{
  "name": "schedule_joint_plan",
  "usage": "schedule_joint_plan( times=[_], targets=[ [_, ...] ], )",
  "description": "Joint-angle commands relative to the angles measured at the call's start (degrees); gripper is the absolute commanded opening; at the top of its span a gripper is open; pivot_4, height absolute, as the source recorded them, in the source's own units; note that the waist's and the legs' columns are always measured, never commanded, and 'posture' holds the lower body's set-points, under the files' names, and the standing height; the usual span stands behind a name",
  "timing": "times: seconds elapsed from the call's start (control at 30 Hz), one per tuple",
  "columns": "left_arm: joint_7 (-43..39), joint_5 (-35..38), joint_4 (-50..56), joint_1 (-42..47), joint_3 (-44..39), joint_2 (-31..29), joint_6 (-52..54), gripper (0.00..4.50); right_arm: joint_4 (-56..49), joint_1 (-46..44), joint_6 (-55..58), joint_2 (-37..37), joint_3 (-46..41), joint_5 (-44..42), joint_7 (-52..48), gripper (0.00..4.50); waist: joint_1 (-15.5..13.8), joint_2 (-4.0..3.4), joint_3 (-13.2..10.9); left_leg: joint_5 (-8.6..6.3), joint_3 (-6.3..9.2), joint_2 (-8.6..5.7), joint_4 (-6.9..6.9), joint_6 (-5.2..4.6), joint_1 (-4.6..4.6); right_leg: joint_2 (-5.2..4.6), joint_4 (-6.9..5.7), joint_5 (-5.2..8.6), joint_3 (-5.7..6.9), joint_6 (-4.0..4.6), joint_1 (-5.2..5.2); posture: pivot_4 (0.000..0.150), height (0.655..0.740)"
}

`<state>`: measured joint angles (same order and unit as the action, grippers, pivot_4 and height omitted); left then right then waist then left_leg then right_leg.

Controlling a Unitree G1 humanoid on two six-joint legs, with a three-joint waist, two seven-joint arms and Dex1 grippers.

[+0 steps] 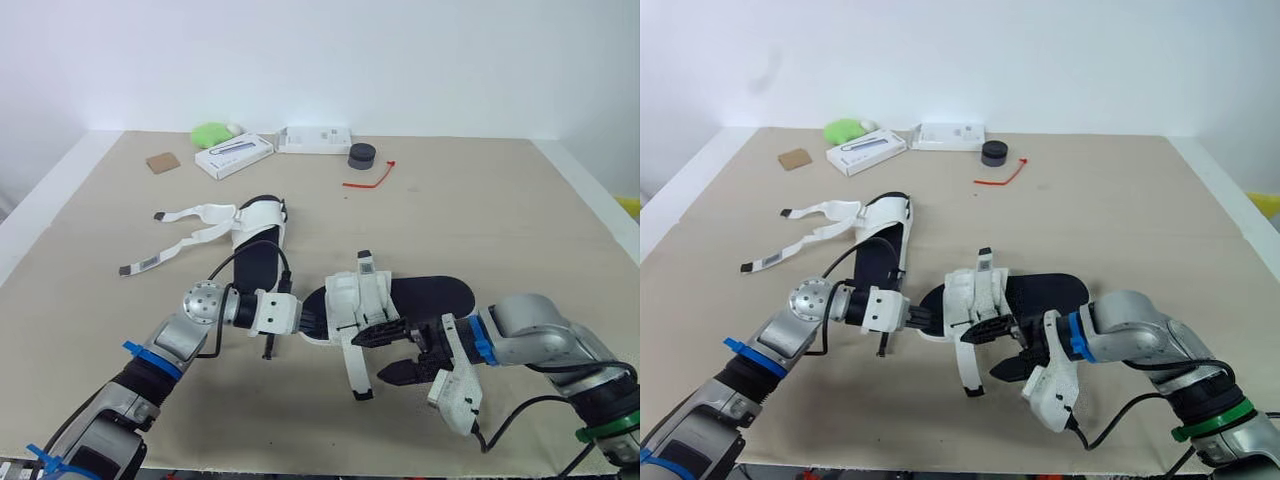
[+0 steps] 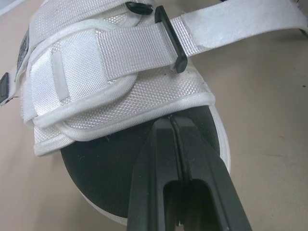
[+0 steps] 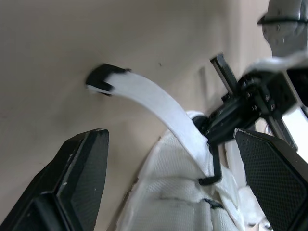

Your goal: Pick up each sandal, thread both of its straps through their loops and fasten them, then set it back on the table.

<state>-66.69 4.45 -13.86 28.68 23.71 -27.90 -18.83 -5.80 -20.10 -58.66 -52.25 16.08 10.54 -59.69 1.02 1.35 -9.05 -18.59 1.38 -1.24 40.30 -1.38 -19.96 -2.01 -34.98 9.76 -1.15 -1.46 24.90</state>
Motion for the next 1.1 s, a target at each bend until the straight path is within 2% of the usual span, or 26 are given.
schedule_joint_plan(
  times=[0.03,0.17,0.37,0.4,0.47,0.57,0.6,0.67,0.7,0.8,1.1],
  targets=[
    [-1.20,-4.35,-2.99,-2.35,2.55,-1.48,2.17,0.00,0.52,-3.29,-0.81,1.53,1.18,0.93,2.32,4.48,0.05,0.01,0.00,0.00,-0.02,0.01,0.00,0.00,0.07,0.02,-0.01,0.01,-0.01,0.04,-0.04,0.150,0.7400],
    [-1.31,-4.29,-2.91,-2.28,2.44,-1.63,2.26,0.00,-1.39,-6.69,3.14,3.22,3.45,-3.09,2.43,4.48,0.08,0.02,-0.03,-0.02,-0.05,0.10,-0.10,-0.03,0.55,0.13,-0.02,0.09,-0.06,0.17,-0.49,0.150,0.7400],
    [-1.36,-4.28,-2.39,-2.46,2.52,-1.67,2.55,0.00,-1.56,-7.76,3.57,1.70,6.34,-3.56,1.03,4.48,0.04,0.02,-0.03,-0.02,-0.01,0.08,-0.37,-0.04,0.67,0.13,-0.01,0.24,-0.09,0.20,-0.54,0.150,0.7400],
    [-1.38,-4.25,-2.34,-2.48,2.47,-1.72,2.60,0.00,-1.63,-7.83,3.90,1.56,6.56,-3.76,0.95,3.95,0.03,0.02,-0.03,-0.02,-0.01,0.07,-0.43,-0.04,0.69,0.12,-0.01,0.25,-0.11,0.22,-0.54,0.150,0.7400],
    [-1.44,-4.23,-2.32,-2.53,2.38,-1.85,2.65,0.00,-1.63,-7.90,4.42,1.25,6.95,-4.11,0.61,3.25,0.02,0.02,-0.03,-0.02,-0.01,0.08,-0.45,-0.04,0.70,0.12,-0.01,0.27,-0.11,0.24,-0.54,0.150,0.7400],
    [-1.51,-4.26,-2.31,-2.61,2.36,-2.03,2.68,0.00,-1.25,-7.69,4.18,0.70,7.70,-4.02,0.09,1.76,0.02,0.02,-0.03,-0.02,-0.02,0.08,-0.47,-0.04,0.72,0.12,-0.01,0.27,-0.11,0.25,-0.55,0.150,0.7400],
    [-1.51,-4.27,-2.30,-2.57,2.38,-2.00,2.73,0.00,-1.11,-7.57,4.25,0.56,7.94,-4.21,-0.04,1.39,0.02,0.02,-0.03,-0.02,-0.03,0.08,-0.48,-0.04,0.73,0.12,-0.01,0.27,-0.11,0.26,-0.55,0.150,0.7400],
    [-1.46,-4.26,-2.29,-2.51,2.39,-1.92,2.83,0.00,-0.95,-7.49,4.43,0.44,8.18,-4.32,-0.10,0.18,0.02,0.02,-0.03,-0.02,-0.03,0.08,-0.50,-0.04,0.74,0.12,-0.01,0.28,-0.11,0.26,-0.55,0.150,0.7400],
    [-1.43,-4.26,-2.36,-2.44,2.38,-1.87,2.84,0.00,-0.83,-7.41,4.61,0.44,8.28,-4.36,-0.14,0.03,0.02,0.02,-0.03,-0.02,-0.03,0.08,-0.51,-0.04,0.75,0.12,-0.01,0.28,-0.11,0.27,-0.55,0.150,0.7400],
    [-1.35,-4.31,-2.62,-2.26,2.36,-1.78,2.78,0.00,-0.50,-6.91,5.50,0.49,8.50,-5.16,-0.27,0.03,0.02,0.02,-0.03,-0.02,-0.03,0.08,-0.51,-0.04,0.75,0.12,-0.01,0.28,-0.11,0.27,-0.55,0.150,0.7400],
    [-1.17,-4.35,-3.26,-2.03,2.41,-1.45,2.70,0.00,-5.12,-2.58,20.40,0.35,8.07,-20.73,-5.05,0.03,-0.01,0.02,-0.02,-0.02,-0.02,0.09,-0.52,-0.04,0.79,0.10,-0.01,0.28,-0.13,0.29,-0.59,0.150,0.7400]
  ],
)
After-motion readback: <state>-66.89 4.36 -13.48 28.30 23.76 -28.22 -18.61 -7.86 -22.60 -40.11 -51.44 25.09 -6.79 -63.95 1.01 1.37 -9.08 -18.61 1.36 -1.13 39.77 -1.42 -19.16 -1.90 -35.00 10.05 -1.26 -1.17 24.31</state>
